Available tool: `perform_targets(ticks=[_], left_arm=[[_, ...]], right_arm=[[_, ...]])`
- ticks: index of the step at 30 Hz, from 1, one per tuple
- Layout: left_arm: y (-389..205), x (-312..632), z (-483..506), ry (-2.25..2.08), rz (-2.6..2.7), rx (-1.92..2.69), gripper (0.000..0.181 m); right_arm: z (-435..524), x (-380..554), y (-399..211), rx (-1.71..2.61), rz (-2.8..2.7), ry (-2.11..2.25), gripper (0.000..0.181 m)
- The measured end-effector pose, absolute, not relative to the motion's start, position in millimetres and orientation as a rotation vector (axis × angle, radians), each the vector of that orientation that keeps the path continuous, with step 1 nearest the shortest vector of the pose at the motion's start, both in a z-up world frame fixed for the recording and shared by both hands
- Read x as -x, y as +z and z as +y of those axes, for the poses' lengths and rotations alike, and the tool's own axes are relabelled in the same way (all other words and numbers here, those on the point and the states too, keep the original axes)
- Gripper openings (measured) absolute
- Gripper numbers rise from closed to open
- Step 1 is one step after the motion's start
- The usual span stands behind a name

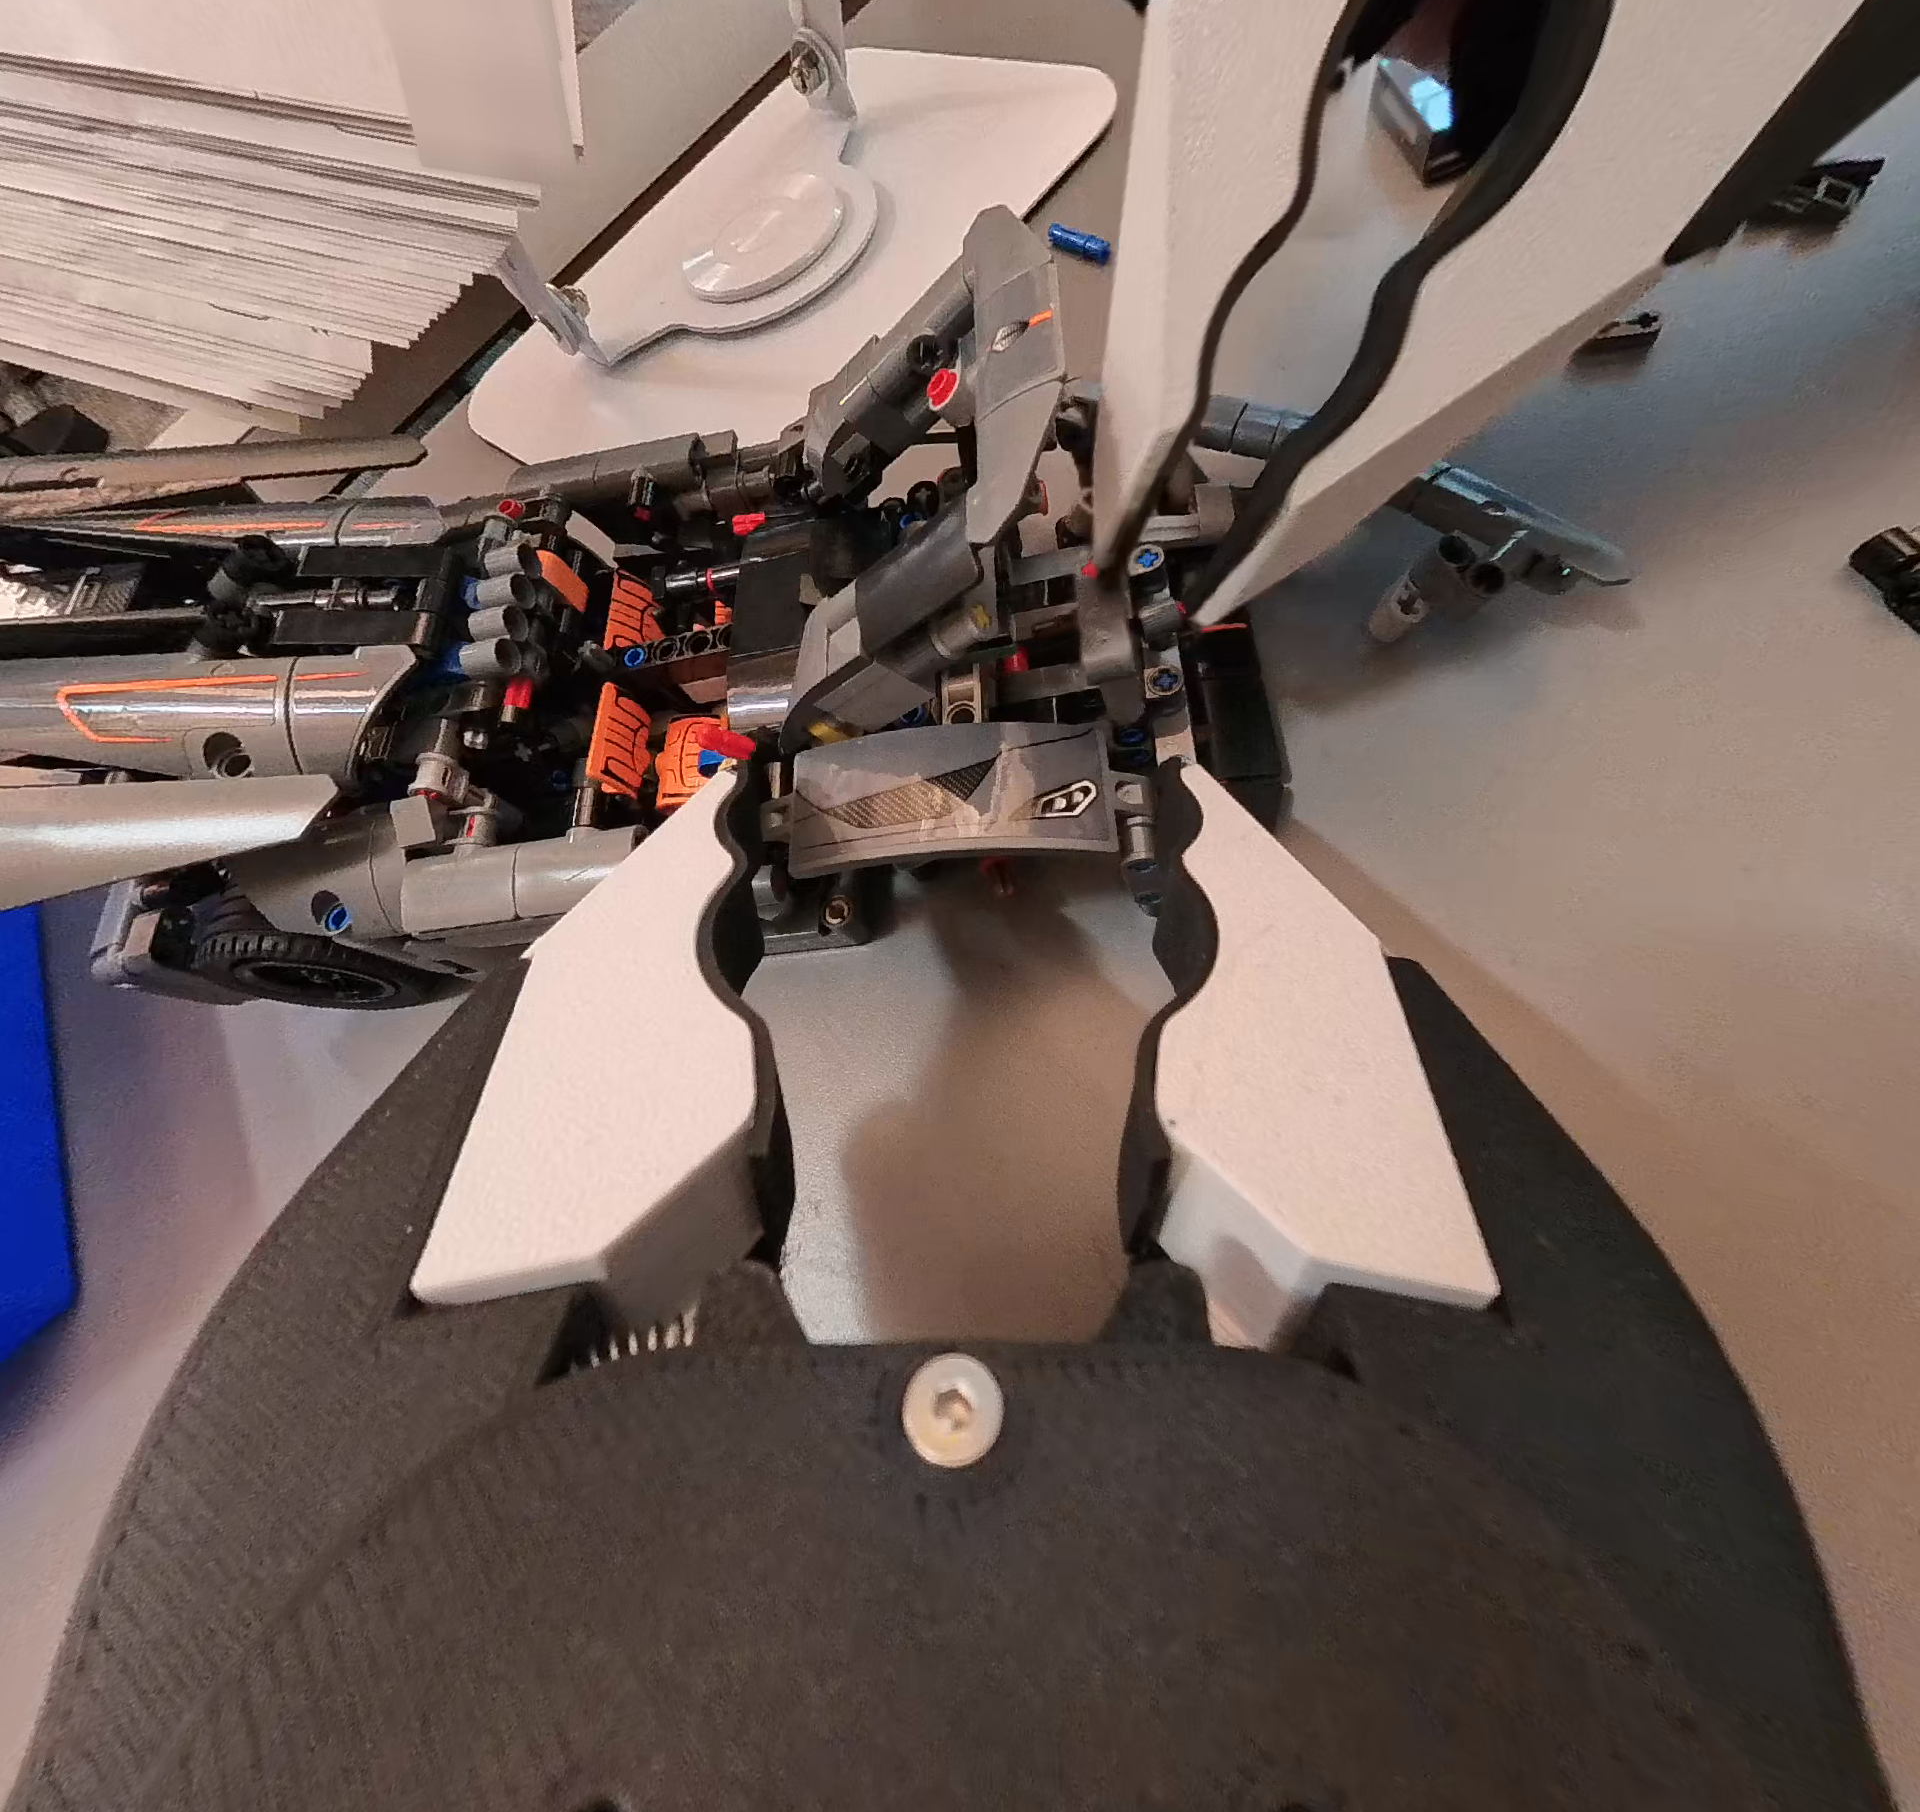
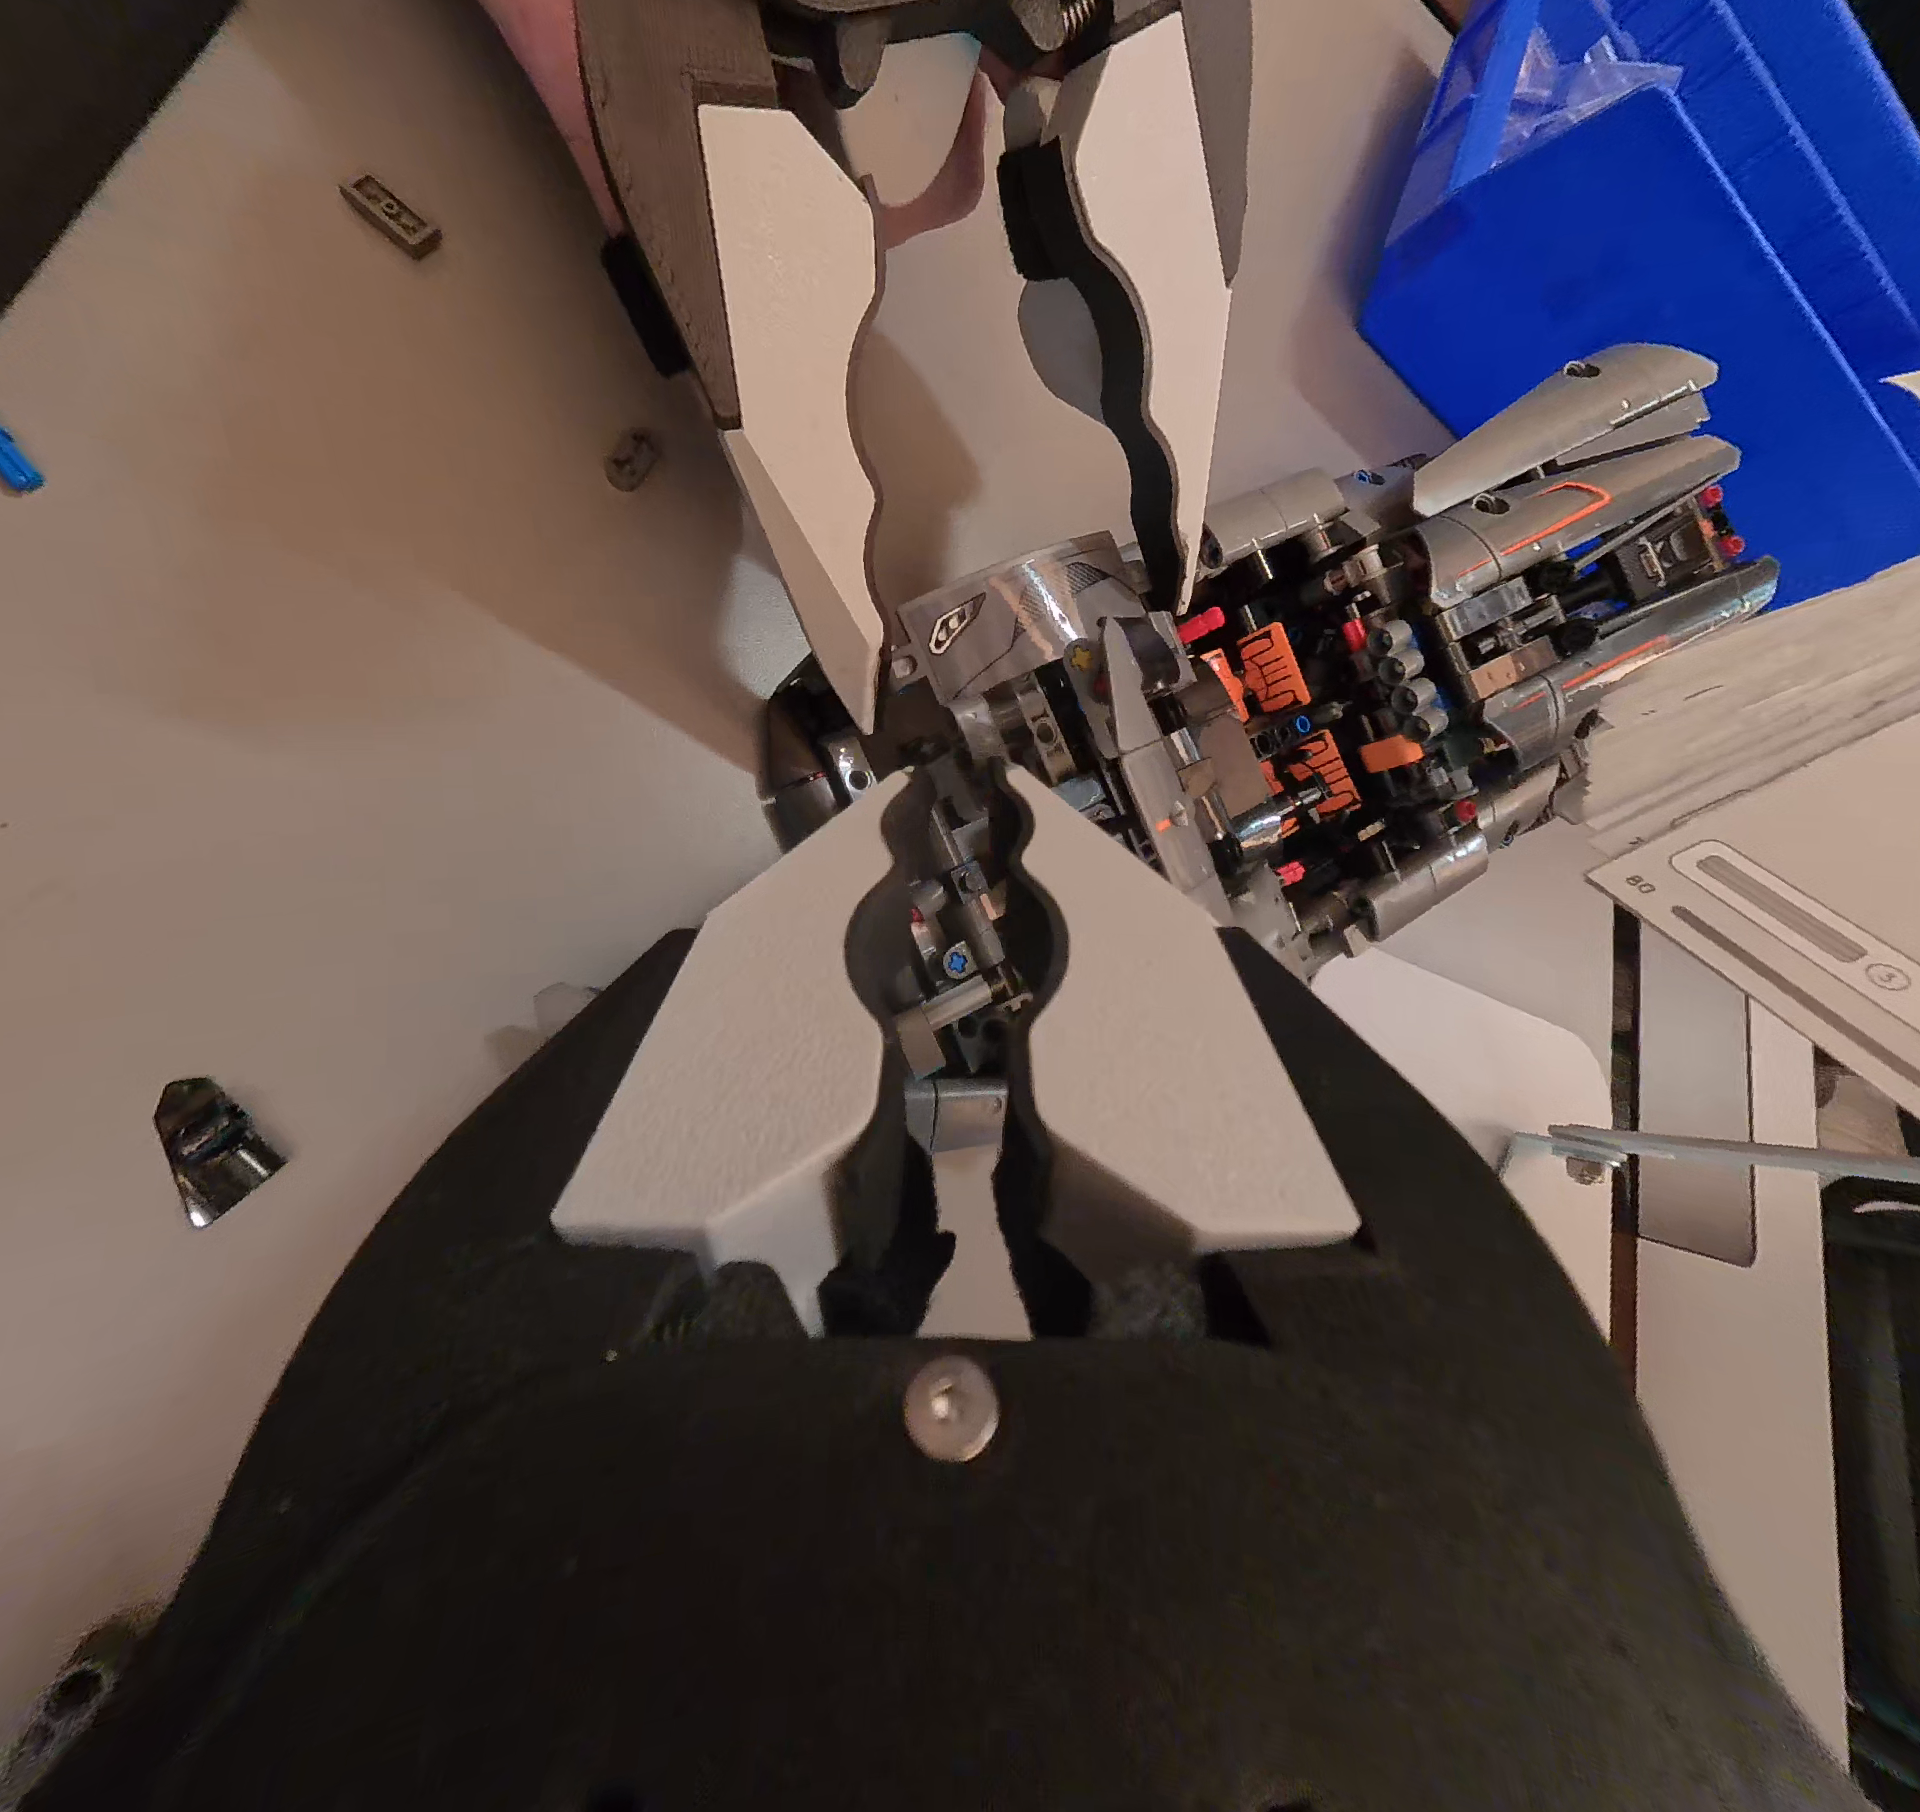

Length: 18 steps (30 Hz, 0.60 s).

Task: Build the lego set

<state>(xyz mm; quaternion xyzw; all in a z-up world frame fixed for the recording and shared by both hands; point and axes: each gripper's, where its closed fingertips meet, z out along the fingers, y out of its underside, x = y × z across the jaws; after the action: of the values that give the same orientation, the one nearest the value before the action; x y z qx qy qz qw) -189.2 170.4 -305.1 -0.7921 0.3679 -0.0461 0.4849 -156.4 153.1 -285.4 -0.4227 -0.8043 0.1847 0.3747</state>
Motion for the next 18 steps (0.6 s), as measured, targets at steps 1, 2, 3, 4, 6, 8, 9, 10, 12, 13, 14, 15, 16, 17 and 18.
perform_targets(ticks=[1,2,3,4,6,8,9,10,12,13,14,15,16,17,18], left_arm=[[-305.1,189.2,170.4,-0.112,0.896,1.928,0.073],[-305.0,189.2,170.4,-0.112,0.896,1.928,0.074],[-305.0,189.2,170.4,-0.112,0.896,1.928,0.074],[-305.1,189.1,170.4,-0.112,0.896,1.928,0.074],[-305.0,189.1,170.4,-0.112,0.896,1.928,0.074],[-305.1,189.1,170.4,-0.113,0.896,1.928,0.073],[-305.0,189.1,170.4,-0.112,0.896,1.927,0.073],[-305.0,189.2,170.4,-0.112,0.896,1.928,0.073],[-305.1,189.1,170.4,-0.113,0.896,1.928,0.073],[-305.1,189.2,170.4,-0.113,0.896,1.928,0.073],[-305.1,189.2,170.4,-0.113,0.896,1.928,0.074],[-305.0,189.2,170.3,-0.114,0.896,1.929,0.074],[-305.0,189.1,170.3,-0.113,0.896,1.928,0.074],[-305.0,189.2,170.3,-0.113,0.896,1.928,0.073],[-305.0,189.2,170.3,-0.114,0.895,1.929,0.073]], right_arm=[[153.0,155.6,-285.2,1.08,-2.063,0.472,0.007],[153.1,155.2,-285.2,1.078,-2.065,0.469,0.007],[153.0,155.2,-285.3,1.074,-2.066,0.465,0.007],[153.0,155.1,-285.3,1.071,-2.067,0.462,0.007],[152.5,154.4,-285.5,1.077,-2.074,0.466,0.008],[151.6,153.6,-285.6,1.074,-2.078,0.475,0.008],[151.1,153.0,-285.6,1.073,-2.081,0.482,0.007],[150.7,152.3,-285.6,1.076,-2.085,0.49,0.007],[150.2,151.3,-285.5,1.081,-2.089,0.504,0.005],[149.6,150.7,-285.6,1.084,-2.093,0.512,0.005],[149.1,150.0,-285.8,1.083,-2.098,0.516,0.005],[148.6,149.4,-286.0,1.08,-2.102,0.517,0.005],[148.1,149.0,-286.2,1.079,-2.106,0.518,0.004],[147.5,148.4,-286.5,1.08,-2.11,0.521,0.004],[146.5,147.4,-286.9,1.079,-2.119,0.527,0.003]])
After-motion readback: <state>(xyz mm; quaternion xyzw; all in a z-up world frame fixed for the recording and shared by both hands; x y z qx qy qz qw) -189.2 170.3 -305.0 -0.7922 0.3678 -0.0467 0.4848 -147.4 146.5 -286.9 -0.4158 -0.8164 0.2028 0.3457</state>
